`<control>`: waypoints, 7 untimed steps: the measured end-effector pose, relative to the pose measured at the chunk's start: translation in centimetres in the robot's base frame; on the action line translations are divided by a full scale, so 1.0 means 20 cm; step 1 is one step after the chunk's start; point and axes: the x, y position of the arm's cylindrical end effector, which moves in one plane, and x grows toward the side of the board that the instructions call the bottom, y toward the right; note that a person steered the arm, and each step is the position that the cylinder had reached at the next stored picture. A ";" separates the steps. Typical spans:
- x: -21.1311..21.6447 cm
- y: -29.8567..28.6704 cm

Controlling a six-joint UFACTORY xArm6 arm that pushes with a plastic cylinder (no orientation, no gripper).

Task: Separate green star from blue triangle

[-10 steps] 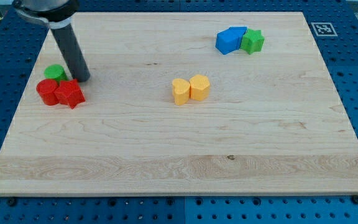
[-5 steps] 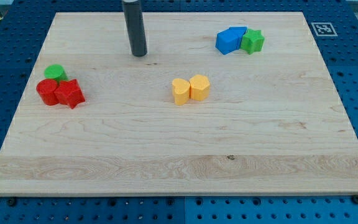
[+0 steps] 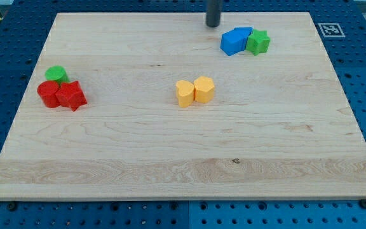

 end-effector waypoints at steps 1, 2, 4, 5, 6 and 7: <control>0.00 0.19; 0.00 0.37; 0.03 0.59; 0.11 0.55; 0.13 0.47; 0.15 0.38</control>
